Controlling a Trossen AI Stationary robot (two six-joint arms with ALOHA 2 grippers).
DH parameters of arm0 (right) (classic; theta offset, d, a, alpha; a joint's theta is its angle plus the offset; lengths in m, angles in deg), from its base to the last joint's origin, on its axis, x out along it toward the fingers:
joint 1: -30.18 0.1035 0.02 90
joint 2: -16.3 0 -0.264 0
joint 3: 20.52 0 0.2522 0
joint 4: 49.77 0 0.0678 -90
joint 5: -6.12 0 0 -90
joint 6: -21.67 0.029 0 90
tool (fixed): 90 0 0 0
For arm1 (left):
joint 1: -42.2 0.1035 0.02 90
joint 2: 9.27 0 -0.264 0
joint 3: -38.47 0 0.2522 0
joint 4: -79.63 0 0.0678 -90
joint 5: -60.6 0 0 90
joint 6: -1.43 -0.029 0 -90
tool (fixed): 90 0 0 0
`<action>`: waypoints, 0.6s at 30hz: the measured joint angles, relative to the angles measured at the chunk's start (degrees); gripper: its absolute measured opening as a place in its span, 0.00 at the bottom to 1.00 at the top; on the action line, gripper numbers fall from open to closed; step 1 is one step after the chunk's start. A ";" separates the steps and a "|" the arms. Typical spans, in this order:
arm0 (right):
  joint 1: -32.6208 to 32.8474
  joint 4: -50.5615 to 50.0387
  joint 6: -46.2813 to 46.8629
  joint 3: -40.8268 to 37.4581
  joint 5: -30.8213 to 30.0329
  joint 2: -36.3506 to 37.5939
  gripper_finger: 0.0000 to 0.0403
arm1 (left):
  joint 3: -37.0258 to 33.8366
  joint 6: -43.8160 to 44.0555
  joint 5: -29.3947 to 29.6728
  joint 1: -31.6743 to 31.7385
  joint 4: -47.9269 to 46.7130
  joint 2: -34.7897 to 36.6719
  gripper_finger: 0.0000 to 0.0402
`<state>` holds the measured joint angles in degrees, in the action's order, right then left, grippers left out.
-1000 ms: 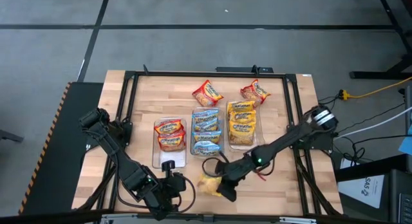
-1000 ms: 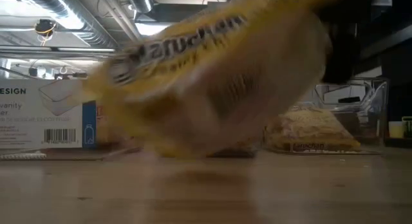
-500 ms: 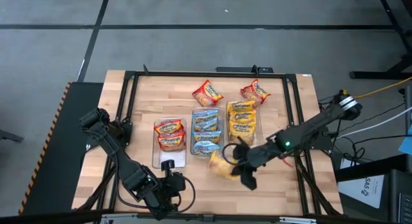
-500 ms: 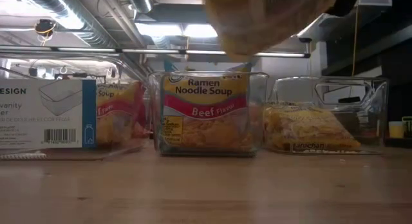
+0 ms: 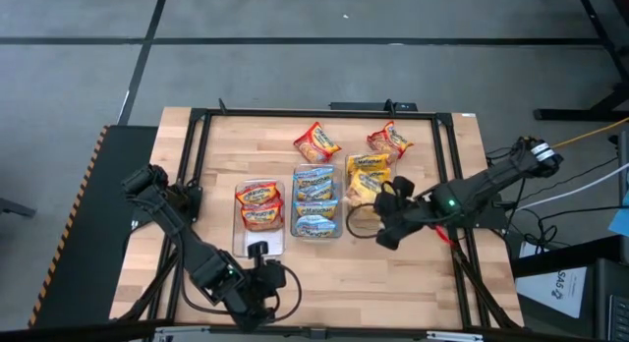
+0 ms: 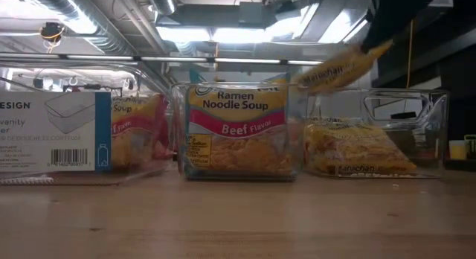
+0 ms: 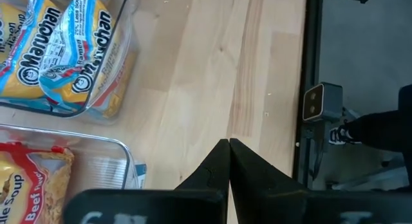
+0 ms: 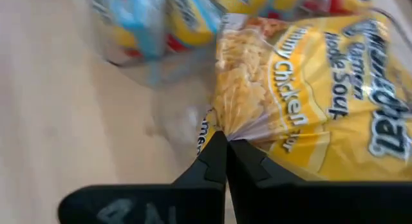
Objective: Sort Maruchan noodles
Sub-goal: Put the yellow noodle pack into the right transparent bin
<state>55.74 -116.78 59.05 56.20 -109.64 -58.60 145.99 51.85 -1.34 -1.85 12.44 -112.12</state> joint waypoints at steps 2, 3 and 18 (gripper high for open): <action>-1.03 -3.01 -0.23 0.00 -0.44 -0.13 0.00 | 0.00 0.01 -0.01 0.38 0.06 0.00 0.00; -1.55 -4.17 -0.28 0.00 -0.52 -0.29 0.00 | 0.00 0.01 -0.02 0.50 0.09 0.00 0.00; -3.10 -8.09 0.01 -3.41 11.11 -4.88 0.01 | 0.00 0.01 -0.27 1.33 0.15 0.00 0.00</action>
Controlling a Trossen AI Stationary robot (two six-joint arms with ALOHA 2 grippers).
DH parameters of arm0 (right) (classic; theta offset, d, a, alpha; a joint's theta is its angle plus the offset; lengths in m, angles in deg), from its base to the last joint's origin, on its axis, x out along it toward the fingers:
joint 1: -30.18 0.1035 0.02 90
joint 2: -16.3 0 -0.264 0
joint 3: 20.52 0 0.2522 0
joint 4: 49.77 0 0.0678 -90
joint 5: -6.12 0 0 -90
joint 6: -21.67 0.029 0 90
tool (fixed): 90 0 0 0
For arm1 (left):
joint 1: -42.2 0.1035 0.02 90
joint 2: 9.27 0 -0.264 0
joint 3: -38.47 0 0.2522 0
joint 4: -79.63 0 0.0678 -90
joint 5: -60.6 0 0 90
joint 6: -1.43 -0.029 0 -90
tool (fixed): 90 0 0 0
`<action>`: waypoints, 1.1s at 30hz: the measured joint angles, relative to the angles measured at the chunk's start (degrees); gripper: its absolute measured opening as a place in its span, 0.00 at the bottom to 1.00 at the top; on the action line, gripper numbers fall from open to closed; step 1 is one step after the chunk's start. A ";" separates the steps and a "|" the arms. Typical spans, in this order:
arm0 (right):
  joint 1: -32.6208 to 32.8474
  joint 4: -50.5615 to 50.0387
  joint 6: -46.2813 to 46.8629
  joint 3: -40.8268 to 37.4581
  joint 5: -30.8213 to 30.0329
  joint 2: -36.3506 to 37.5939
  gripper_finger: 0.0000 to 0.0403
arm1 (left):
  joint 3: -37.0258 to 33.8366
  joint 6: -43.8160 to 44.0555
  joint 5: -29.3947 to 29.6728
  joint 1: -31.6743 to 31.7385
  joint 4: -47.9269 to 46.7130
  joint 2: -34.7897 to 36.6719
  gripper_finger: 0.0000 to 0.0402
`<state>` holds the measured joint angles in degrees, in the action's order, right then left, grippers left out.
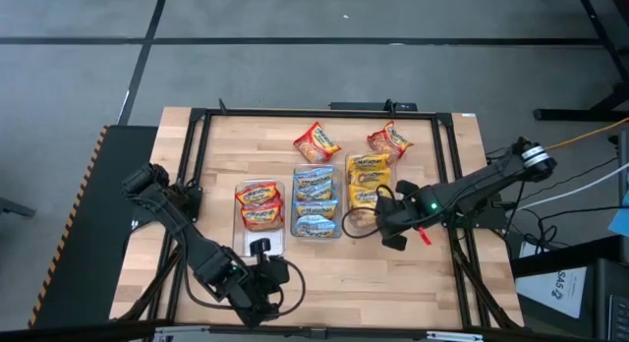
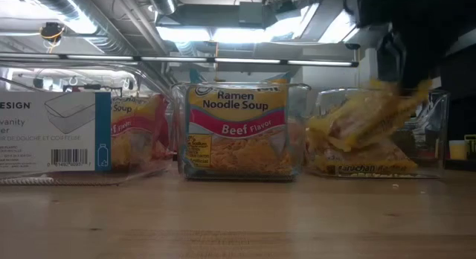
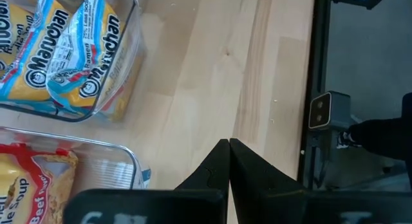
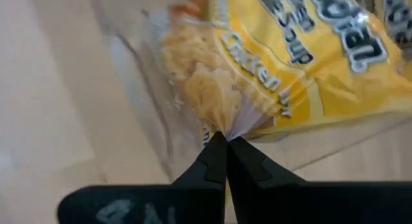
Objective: Sort Maruchan noodles
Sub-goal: Put the yellow noodle pack into the right transparent bin, then put the red noodle pack into the left transparent bin
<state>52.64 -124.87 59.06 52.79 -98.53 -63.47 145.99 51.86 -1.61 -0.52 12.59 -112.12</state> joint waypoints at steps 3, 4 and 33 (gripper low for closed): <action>0.00 2.19 1.33 -2.52 -0.59 -1.11 0.05 | 0.00 0.00 -0.02 -0.02 -0.02 0.00 0.00; 0.00 3.03 1.38 -3.35 -0.62 -1.45 0.07 | 0.00 0.01 -0.02 -0.02 0.00 0.00 0.00; -19.28 -25.64 7.48 12.85 -27.38 0.43 0.35 | 0.00 -0.02 1.24 0.22 -0.11 0.00 0.00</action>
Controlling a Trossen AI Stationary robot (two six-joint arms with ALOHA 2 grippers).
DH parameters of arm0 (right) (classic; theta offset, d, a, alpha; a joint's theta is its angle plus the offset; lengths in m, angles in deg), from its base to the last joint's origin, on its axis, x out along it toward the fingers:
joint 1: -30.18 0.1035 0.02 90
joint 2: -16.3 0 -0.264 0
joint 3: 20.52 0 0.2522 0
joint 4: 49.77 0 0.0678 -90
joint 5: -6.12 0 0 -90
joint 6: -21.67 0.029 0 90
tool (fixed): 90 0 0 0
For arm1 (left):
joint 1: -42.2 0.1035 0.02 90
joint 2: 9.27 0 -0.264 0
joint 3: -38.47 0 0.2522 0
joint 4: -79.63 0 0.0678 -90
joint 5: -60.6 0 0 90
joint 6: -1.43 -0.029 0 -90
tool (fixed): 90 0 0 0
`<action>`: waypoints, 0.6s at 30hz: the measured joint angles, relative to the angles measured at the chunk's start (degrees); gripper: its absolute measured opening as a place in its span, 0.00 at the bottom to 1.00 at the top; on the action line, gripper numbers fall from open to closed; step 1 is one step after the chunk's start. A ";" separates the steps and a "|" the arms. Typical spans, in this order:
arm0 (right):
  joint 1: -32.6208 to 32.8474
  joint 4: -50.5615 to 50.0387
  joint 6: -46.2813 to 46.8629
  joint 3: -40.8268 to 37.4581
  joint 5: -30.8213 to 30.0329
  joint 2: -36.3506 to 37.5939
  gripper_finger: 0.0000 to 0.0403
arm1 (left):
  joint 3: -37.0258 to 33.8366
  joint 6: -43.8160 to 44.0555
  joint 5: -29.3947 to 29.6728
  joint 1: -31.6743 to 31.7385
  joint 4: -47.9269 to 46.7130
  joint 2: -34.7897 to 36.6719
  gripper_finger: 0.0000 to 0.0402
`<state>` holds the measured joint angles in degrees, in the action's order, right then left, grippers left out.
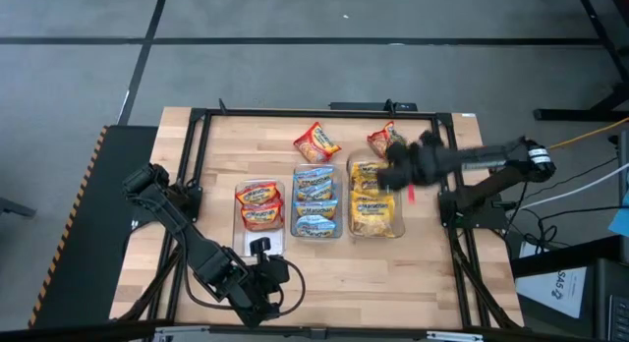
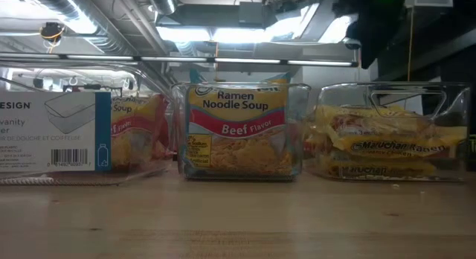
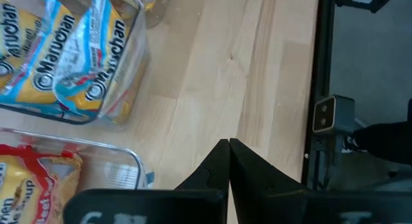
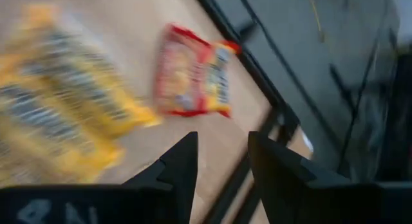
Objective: Sort Maruchan noodles
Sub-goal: Put the red noodle pack into the left transparent bin
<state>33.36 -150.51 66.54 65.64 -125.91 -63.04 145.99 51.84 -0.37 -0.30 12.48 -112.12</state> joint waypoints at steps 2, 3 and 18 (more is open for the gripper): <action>-8.02 0.06 -3.01 -0.02 1.21 1.28 0.35 | 0.00 -0.01 0.57 0.02 -0.01 0.00 0.00; -12.10 0.43 -4.69 -0.04 2.26 1.84 0.35 | 0.00 0.00 0.71 0.02 -0.04 0.00 0.00; -45.83 34.45 -22.63 -9.13 35.49 -1.48 0.49 | 0.00 -0.02 1.54 0.39 -0.07 0.00 0.00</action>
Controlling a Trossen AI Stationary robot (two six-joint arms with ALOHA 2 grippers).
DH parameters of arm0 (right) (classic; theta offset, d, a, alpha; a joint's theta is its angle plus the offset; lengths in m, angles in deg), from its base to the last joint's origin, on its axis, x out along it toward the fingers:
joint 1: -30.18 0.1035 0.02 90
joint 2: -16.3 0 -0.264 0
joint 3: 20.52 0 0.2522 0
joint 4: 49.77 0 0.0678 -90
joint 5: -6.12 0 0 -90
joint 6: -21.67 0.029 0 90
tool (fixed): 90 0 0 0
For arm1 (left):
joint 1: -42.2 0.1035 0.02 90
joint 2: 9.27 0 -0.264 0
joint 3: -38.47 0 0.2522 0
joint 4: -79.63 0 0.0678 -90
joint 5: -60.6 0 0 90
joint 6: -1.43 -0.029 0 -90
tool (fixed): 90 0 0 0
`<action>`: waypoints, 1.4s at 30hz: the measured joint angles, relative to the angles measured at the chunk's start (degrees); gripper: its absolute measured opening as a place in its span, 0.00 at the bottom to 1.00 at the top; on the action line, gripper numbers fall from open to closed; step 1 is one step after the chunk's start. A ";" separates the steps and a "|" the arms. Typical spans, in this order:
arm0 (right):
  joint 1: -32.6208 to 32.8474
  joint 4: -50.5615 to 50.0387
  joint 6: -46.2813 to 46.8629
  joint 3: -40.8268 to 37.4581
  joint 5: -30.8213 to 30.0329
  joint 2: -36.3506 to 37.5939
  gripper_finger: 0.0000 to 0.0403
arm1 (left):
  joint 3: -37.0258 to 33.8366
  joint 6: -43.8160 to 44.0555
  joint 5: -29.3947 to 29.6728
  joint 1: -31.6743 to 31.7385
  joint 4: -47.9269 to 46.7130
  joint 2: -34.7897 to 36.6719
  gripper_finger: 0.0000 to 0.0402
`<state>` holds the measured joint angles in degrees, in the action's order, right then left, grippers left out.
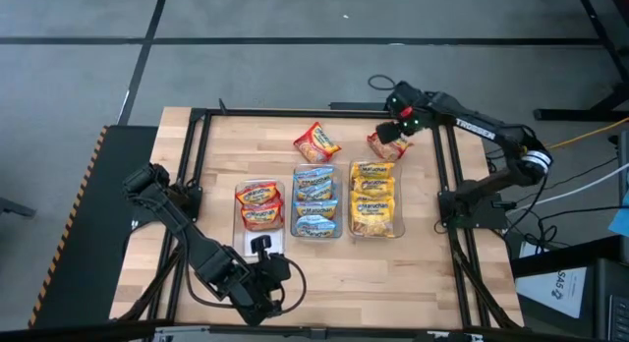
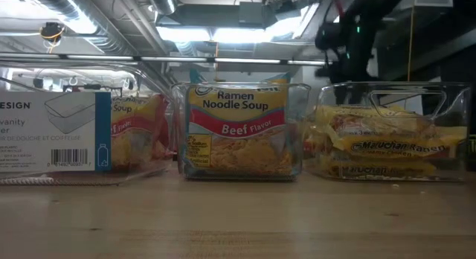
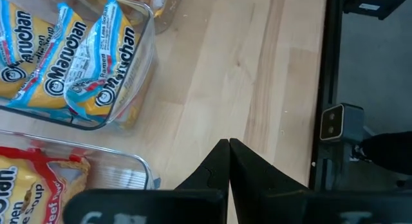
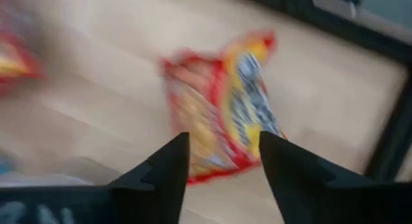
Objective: Sort Maruchan noodles
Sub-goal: Put the red noodle pack into the left transparent bin
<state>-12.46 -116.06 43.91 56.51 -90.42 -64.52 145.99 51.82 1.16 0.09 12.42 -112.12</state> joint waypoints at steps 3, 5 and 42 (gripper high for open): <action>-1.84 -0.25 0.30 -3.36 -1.23 -2.08 0.57 | 0.00 0.00 -0.02 -0.02 -0.06 0.00 0.00; -3.21 0.71 0.42 -4.64 -1.92 -3.08 0.62 | 0.00 -0.12 -0.02 0.15 -0.09 0.00 0.00; -9.10 -8.43 -2.06 4.23 7.05 -11.87 0.01 | 0.00 -2.85 -1.46 0.66 -0.09 0.00 0.00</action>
<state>-21.56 -124.49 41.85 60.74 -83.37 -76.38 145.99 48.97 -0.30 0.75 12.33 -112.12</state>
